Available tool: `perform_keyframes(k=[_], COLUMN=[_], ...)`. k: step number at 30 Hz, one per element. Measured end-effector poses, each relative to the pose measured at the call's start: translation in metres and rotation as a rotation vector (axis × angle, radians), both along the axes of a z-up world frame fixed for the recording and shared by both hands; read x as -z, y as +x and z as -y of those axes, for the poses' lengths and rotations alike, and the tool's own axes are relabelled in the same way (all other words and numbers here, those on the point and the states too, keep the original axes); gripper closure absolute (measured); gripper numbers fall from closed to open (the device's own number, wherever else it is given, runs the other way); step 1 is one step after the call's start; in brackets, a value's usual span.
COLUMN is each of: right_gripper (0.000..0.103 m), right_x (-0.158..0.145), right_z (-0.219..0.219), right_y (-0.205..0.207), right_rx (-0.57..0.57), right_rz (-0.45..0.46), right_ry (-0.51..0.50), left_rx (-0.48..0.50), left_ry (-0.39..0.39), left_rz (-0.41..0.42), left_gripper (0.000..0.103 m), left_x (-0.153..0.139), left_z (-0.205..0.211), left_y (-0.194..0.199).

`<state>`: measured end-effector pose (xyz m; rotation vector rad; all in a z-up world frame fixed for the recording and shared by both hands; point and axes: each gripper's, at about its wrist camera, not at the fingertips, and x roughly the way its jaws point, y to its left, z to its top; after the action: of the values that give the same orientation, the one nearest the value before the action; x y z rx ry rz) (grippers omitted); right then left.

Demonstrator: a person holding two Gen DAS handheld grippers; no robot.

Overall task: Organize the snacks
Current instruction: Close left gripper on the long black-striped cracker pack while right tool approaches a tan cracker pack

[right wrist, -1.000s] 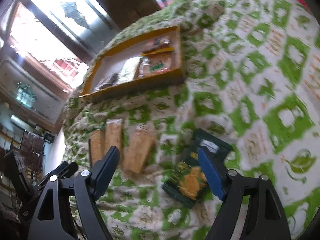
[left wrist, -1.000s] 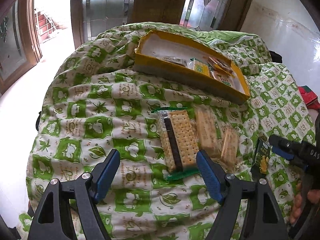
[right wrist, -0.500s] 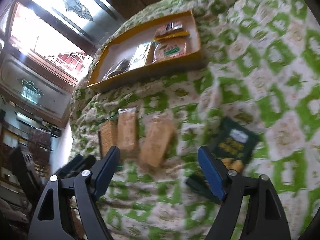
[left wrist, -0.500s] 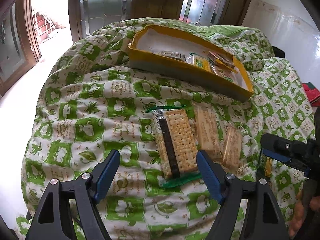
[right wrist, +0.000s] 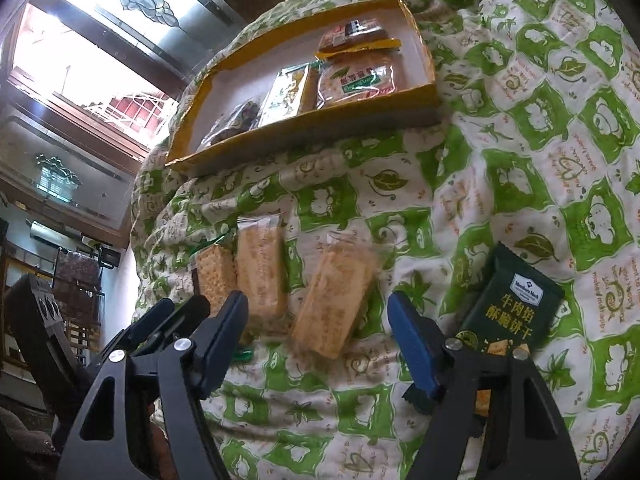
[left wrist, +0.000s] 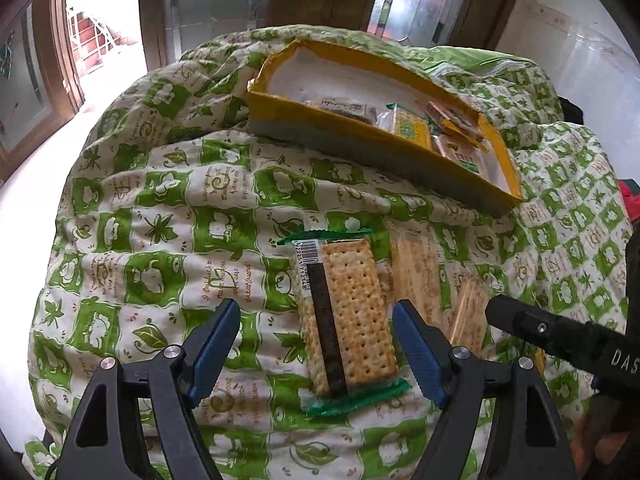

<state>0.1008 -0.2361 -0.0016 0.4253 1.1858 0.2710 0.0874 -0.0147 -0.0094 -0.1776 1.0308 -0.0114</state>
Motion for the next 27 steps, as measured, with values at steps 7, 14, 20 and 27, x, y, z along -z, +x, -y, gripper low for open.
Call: perform_keyframes(k=[7,14,20,27], right_gripper=[0.036,0.041,0.045,0.049], right_x=[0.007,0.015,0.019,0.020], right_z=[-0.003,-0.009,-0.010,-0.007], right_y=[0.006,0.014,0.016,0.016], right_rx=[0.010,0.014,0.024,0.030], right_rz=[-0.013,-0.040,-0.051,-0.051], right_ry=[-0.002,0.016,0.018,0.012], left_rx=[-0.003,-0.007,-0.008,-0.012], left_ry=[0.006,0.035,0.040,0.040], left_rz=[-0.020,-0.036,-0.038,-0.039], left_gripper=[0.021,0.021,0.021,0.022], left_x=[0.006,0.010,0.013,0.014], left_z=[0.004,0.008,0.009,0.008], left_y=[0.005,0.013,0.016,0.018])
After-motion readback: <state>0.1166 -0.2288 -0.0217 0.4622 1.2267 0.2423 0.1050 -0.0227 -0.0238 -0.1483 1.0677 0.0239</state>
